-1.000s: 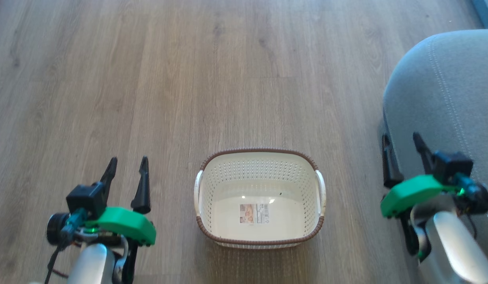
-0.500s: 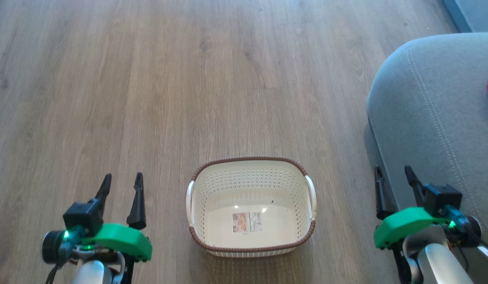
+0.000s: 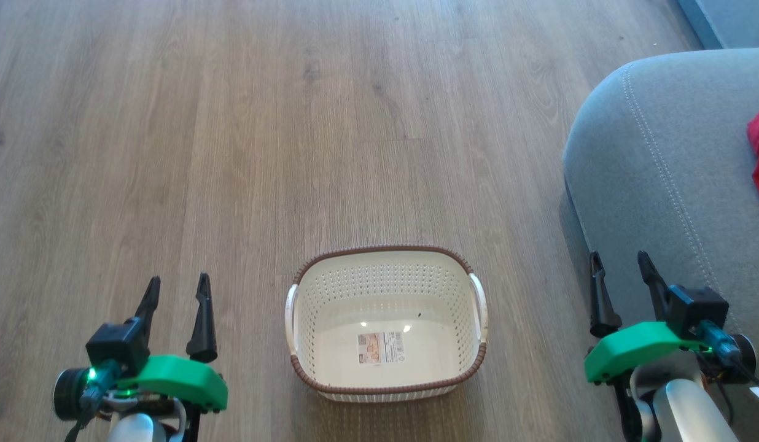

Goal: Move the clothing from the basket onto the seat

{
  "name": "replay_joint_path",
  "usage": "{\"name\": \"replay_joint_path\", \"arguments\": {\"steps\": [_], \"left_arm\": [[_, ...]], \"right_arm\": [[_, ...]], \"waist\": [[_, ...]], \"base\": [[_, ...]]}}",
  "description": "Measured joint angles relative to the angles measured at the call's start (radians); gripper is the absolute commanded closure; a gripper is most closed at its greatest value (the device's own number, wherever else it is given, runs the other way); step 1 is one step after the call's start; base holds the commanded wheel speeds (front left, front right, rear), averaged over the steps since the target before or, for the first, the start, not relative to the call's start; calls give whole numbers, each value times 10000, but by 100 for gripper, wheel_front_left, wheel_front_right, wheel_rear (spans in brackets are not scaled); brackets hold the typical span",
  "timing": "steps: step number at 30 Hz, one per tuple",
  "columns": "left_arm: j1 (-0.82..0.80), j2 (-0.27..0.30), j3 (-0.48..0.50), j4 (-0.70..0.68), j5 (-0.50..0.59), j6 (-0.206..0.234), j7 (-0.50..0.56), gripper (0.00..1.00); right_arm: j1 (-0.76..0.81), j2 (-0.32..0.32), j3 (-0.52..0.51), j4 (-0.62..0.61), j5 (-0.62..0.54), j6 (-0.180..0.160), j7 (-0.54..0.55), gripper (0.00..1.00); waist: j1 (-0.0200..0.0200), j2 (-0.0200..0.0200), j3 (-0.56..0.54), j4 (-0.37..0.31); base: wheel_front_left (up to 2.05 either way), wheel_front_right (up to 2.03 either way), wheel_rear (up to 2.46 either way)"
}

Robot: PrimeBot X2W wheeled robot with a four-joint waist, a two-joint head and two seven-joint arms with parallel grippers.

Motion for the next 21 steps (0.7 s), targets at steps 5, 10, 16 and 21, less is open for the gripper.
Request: {"name": "replay_joint_path", "arguments": {"steps": [5, 10, 16, 21], "left_arm": [[58, -8, 12, 2, -12, -75, 0, 0], [180, -10, -6, 35, -21, -84, 0, 0], [180, -12, -40, -13, -59, -123, 0, 0], [180, -12, -50, -29, -59, -161, 0, 0]], "right_arm": [[9, 33, -42, -136, -56, 0, 0, 0], [112, 59, -42, -163, -88, 0, 0, 0], [175, 111, -40, -144, -88, 0, 0, 0], [174, 111, -40, -109, -88, 0, 0, 0]], "waist": [[0, 0, -34, 25], [0, 0, -54, 66], [0, 0, 2, 79], [0, 0, 53, 63]], "base": [[0, 0, 0], [0, 0, 0], [0, 0, 0], [0, 0, 0]]}}
